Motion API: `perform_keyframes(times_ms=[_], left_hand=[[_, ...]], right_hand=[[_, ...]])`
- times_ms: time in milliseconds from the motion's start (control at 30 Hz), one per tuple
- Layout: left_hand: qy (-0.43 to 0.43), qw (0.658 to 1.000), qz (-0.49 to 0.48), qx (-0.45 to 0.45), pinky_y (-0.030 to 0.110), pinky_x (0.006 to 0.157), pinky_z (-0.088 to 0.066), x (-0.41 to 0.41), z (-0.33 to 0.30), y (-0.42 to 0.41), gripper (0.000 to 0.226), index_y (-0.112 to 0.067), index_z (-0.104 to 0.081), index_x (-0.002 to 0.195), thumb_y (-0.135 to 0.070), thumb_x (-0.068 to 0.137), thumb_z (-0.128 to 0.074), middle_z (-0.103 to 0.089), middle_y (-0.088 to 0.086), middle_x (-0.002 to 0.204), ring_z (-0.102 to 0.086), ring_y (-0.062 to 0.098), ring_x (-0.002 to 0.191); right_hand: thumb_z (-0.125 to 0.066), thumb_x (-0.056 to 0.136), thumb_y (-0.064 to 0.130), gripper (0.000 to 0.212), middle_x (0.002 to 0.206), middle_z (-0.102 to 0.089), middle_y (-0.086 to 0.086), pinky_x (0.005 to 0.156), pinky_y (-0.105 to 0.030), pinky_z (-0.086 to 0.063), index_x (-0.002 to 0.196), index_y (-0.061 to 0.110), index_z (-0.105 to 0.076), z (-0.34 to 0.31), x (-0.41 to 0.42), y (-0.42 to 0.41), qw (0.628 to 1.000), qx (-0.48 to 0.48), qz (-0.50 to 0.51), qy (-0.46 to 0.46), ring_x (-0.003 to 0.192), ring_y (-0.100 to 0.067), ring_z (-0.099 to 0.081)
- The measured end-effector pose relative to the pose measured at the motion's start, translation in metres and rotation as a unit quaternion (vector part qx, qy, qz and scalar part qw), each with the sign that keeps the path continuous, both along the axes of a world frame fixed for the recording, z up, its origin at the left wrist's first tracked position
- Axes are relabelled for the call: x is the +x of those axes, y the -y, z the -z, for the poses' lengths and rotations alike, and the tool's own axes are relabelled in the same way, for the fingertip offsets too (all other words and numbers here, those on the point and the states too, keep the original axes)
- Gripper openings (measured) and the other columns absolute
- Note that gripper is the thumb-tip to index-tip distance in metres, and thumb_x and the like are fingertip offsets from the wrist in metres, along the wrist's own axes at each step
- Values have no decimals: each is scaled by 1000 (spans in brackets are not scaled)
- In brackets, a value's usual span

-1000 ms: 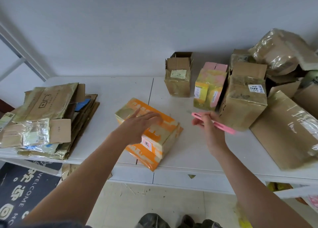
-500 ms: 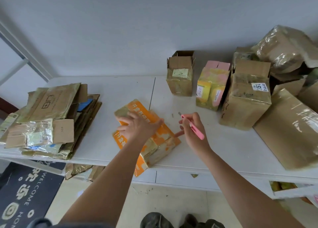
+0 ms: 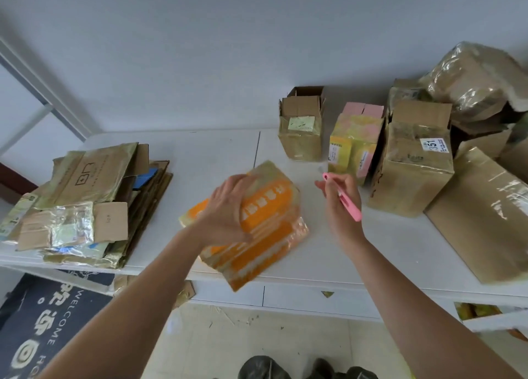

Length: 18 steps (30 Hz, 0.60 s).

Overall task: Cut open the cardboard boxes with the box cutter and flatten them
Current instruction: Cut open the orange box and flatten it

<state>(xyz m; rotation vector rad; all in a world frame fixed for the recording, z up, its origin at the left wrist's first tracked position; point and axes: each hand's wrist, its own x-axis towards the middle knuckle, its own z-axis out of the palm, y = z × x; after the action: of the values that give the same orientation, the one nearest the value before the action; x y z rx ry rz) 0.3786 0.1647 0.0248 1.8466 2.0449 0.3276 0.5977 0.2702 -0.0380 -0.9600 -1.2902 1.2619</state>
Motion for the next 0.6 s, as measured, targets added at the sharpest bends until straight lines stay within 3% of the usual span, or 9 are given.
perform_keyframes(times_ms=[133, 200, 267, 400, 533, 600], left_hand=[[-51, 995, 59, -69, 45, 119, -18, 8, 17, 1, 115, -37, -7, 153, -35, 66, -82, -8, -12, 154, -3, 18, 145], [-59, 995, 17, -83, 49, 122, -10, 7, 24, 1, 113, -34, -2, 154, -44, 72, -80, 3, -8, 160, 5, 22, 149], [-74, 994, -23, -74, 46, 122, 1, 8, 30, 2, 116, -29, 1, 155, -54, 73, -77, 0, -2, 162, 2, 24, 150], [-24, 998, 10, -49, 38, 118, 11, 7, 36, 7, 107, -41, -13, 151, -46, 69, -82, -16, -8, 152, -14, 18, 144], [-20, 998, 14, -50, 39, 119, 10, 5, 40, 5, 106, -43, -17, 149, -53, 66, -83, -17, -9, 152, -14, 17, 144], [-22, 999, 2, -43, 43, 122, 4, 8, 43, 4, 108, -42, -17, 149, -64, 64, -80, -19, -8, 153, -15, 17, 144]], right_hand=[[-48, 104, 17, 5, 103, -62, -17, 77, -26, -56, 103, 16, -52, -3, -5, 7, 998, -8, -57, -6, 91, -24, -74], [-48, 104, 20, 10, 102, -62, -15, 80, -40, -59, 104, 11, -51, 2, -3, 13, 997, 5, -68, 35, 93, -29, -72], [-48, 103, 21, 16, 100, -63, -14, 83, -52, -57, 105, 5, -50, 8, -1, 21, 995, 7, -76, 60, 94, -29, -70], [-52, 101, 10, 10, 89, -64, -16, 78, -56, -58, 98, 1, -54, 10, 8, 25, 994, -36, -101, 7, 81, -36, -72], [-54, 95, 17, 12, 86, -70, -17, 80, -31, -57, 91, 6, -56, 4, 10, 22, 990, -62, -123, -21, 87, -31, -72], [-53, 98, 13, 10, 90, -70, -19, 80, -25, -56, 92, 6, -54, 5, 7, 21, 989, -57, -138, -3, 90, -25, -72]])
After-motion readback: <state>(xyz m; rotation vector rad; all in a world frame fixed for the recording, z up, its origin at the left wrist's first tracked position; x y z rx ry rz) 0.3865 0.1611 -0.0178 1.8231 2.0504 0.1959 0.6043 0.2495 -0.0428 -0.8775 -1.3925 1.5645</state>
